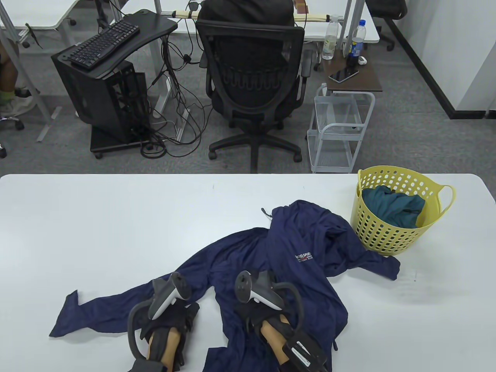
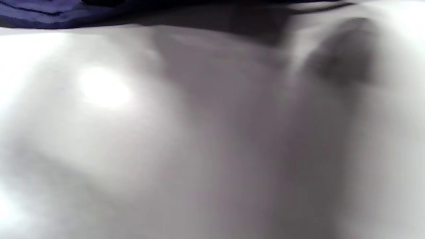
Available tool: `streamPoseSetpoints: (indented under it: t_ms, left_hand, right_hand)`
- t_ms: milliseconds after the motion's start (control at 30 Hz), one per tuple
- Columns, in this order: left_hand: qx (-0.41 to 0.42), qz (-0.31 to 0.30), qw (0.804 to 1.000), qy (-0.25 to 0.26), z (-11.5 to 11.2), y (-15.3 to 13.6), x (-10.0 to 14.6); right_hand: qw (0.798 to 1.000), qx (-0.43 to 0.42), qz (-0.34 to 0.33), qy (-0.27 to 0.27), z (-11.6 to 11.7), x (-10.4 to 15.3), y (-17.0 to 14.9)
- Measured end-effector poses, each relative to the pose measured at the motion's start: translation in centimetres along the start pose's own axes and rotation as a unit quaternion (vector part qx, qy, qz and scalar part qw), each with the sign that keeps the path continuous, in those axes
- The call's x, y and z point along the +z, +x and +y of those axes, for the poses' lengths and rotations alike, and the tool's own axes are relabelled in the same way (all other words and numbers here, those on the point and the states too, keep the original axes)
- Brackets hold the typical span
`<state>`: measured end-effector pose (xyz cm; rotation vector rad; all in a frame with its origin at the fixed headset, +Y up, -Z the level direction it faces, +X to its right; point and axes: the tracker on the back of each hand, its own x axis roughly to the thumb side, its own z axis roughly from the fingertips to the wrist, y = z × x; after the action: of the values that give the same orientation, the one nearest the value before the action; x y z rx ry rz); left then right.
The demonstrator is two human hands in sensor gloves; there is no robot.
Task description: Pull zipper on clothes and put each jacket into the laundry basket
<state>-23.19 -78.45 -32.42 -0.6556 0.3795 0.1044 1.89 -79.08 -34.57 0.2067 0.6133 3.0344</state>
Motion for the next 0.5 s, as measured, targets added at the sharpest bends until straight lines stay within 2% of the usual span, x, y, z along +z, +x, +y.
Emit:
streamPoseSetpoints:
  t_ms: [300, 400, 500]
  left_hand:
    - [0.067, 0.066, 0.996, 0.014, 1.0, -8.1, -2.4]
    - [0.09, 0.061, 0.993, 0.04, 1.4, -8.4, -2.1]
    - [0.096, 0.028, 0.992, 0.076, 2.2, -7.0, -0.9]
  right_hand:
    - [0.998, -0.033, -0.04, 0.029, 0.3, -0.1, -0.5]
    - [0.999, -0.019, -0.04, 0.025, 0.3, 0.1, 0.1]
    - [0.998, -0.041, -0.044, 0.013, -0.4, 0.2, 0.3]
